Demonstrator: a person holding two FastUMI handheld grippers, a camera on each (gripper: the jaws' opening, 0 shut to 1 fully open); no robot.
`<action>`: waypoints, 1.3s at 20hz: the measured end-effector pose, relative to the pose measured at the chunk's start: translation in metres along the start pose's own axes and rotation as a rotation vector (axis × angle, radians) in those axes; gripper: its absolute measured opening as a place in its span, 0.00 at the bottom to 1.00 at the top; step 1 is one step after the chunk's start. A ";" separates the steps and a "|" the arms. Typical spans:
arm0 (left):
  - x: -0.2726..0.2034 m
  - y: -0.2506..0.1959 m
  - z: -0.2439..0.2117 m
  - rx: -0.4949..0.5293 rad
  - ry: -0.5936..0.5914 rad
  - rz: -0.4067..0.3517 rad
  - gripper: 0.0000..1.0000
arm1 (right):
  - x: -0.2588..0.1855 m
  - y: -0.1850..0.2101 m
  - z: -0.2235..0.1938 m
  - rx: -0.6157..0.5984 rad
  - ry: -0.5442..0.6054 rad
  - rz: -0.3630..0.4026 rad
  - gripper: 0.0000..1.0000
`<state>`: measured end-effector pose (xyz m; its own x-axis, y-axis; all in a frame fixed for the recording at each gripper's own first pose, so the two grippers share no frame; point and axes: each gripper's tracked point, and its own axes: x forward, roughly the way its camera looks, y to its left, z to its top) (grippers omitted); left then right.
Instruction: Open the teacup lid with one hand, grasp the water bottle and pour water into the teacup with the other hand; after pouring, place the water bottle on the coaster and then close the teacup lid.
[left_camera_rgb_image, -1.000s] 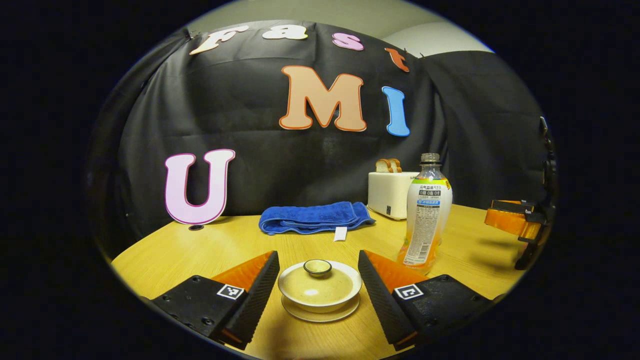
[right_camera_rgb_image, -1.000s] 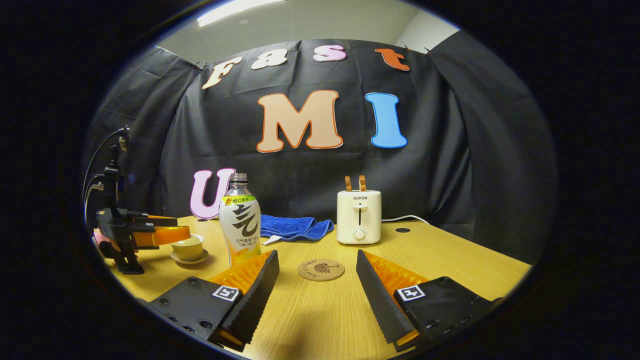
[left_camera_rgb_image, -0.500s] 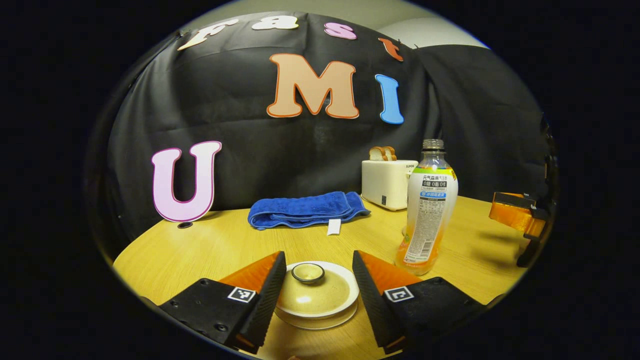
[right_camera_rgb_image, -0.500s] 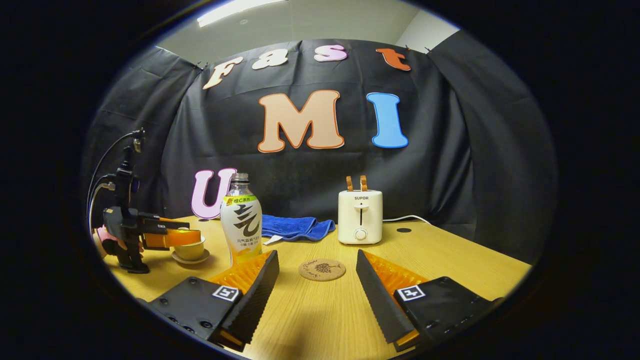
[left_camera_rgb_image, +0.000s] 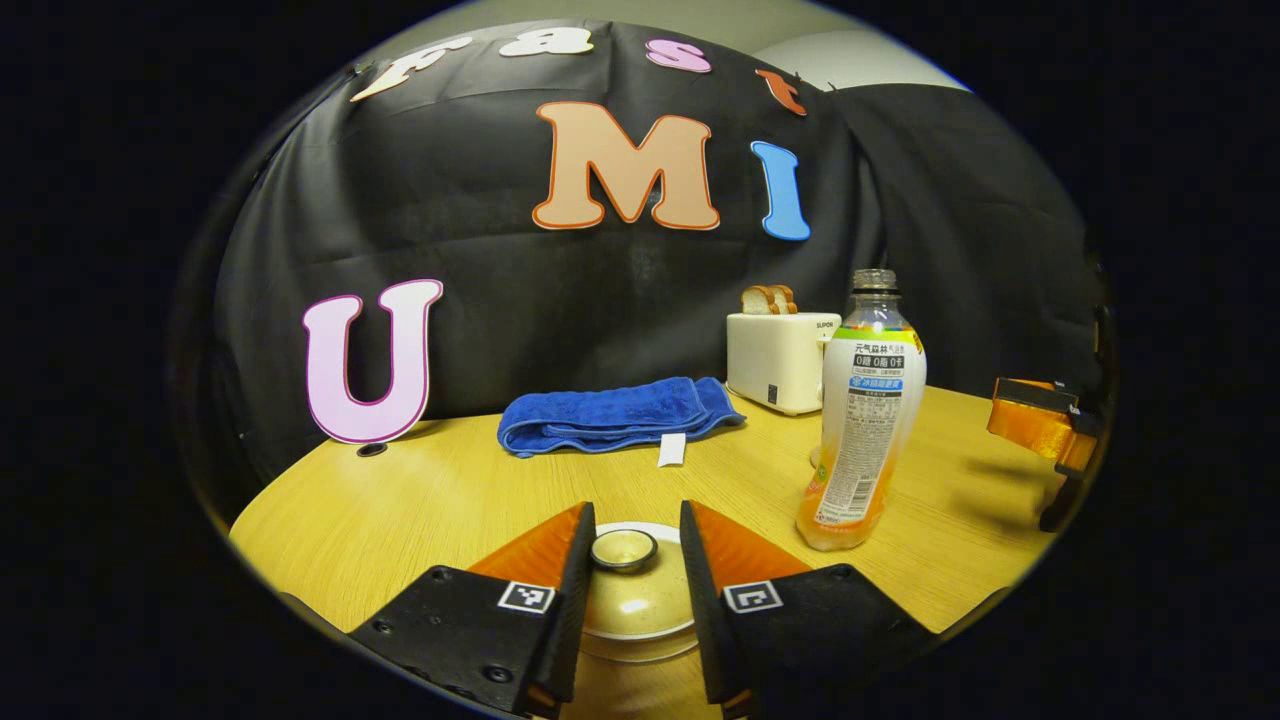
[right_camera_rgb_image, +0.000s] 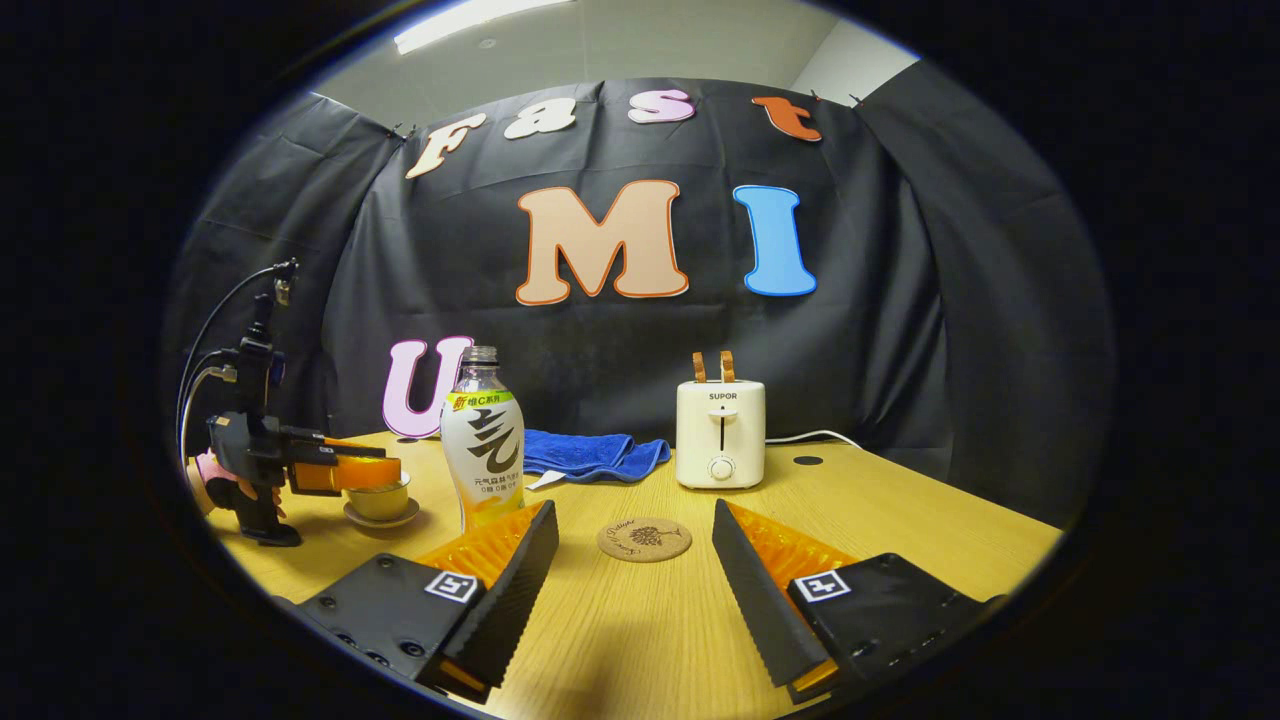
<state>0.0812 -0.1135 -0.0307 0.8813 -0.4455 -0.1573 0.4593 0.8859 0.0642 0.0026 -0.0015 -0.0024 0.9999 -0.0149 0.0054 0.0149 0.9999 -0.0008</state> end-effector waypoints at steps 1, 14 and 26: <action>0.000 0.000 0.001 -0.005 -0.007 0.003 0.44 | -0.001 0.000 0.000 0.000 0.000 0.000 0.98; -0.006 0.008 0.012 -0.049 -0.080 0.039 0.28 | -0.001 0.002 0.000 0.000 0.001 0.013 0.96; -0.027 0.026 0.020 -0.048 -0.163 0.117 0.28 | 0.009 0.059 -0.004 0.010 0.019 0.258 0.98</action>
<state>0.0712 -0.0809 -0.0047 0.9365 -0.3505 0.0103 0.3501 0.9364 0.0252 0.0123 0.0578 -0.0065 0.9705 0.2409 -0.0123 -0.2408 0.9705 0.0098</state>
